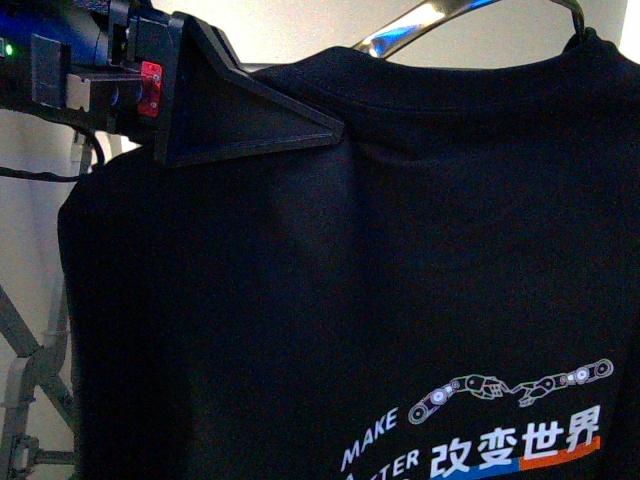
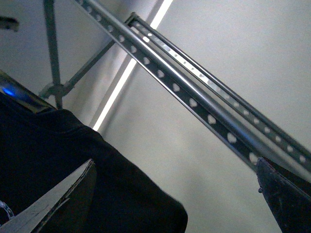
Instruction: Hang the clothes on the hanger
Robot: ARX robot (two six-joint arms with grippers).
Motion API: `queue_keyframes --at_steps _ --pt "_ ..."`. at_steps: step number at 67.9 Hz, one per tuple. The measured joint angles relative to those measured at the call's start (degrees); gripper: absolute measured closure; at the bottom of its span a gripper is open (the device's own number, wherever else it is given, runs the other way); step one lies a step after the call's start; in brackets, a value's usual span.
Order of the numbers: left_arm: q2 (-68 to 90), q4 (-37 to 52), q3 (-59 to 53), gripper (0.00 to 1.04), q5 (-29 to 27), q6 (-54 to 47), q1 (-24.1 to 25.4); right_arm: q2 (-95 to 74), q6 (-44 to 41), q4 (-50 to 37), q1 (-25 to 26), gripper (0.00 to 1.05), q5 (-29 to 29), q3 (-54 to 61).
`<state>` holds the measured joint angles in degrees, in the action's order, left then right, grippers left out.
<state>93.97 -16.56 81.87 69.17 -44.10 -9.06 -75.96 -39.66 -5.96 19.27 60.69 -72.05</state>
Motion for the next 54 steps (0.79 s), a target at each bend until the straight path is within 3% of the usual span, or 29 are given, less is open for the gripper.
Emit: queue_keyframes --at_steps 14,28,37,52,54 --pt "0.00 0.00 0.00 1.01 -0.02 0.00 0.07 -7.15 -29.64 20.98 -5.42 0.07 -6.49 -11.76" --pt "0.00 0.00 0.00 1.01 -0.02 0.00 0.04 -11.54 -48.37 34.73 -7.87 0.07 -13.29 -16.22" --pt "0.00 0.00 0.00 1.01 -0.04 0.02 0.04 -13.05 -50.73 33.09 -9.64 0.07 -14.71 -16.52" --pt "0.00 0.00 0.00 1.01 -0.04 0.02 0.04 -15.23 -47.47 27.63 -12.09 0.07 -15.96 -17.05" --pt "0.00 0.00 0.00 1.01 -0.07 0.02 0.04 -15.58 -46.42 26.77 -12.46 0.11 -16.52 -17.05"
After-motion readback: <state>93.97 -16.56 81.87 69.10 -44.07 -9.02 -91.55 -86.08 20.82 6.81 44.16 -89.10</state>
